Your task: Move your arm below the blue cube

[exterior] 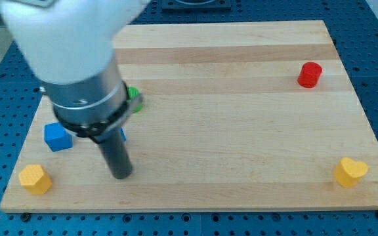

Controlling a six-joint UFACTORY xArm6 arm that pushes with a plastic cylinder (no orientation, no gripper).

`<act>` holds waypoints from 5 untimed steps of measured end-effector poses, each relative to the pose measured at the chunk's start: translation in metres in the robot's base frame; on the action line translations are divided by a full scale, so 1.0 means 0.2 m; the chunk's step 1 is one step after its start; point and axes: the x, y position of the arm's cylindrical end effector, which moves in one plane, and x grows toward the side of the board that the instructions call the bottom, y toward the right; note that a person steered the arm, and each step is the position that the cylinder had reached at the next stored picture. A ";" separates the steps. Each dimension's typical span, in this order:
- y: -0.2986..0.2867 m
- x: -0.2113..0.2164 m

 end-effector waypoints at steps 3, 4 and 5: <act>-0.43 -0.06; -0.49 -0.09; -0.68 -0.09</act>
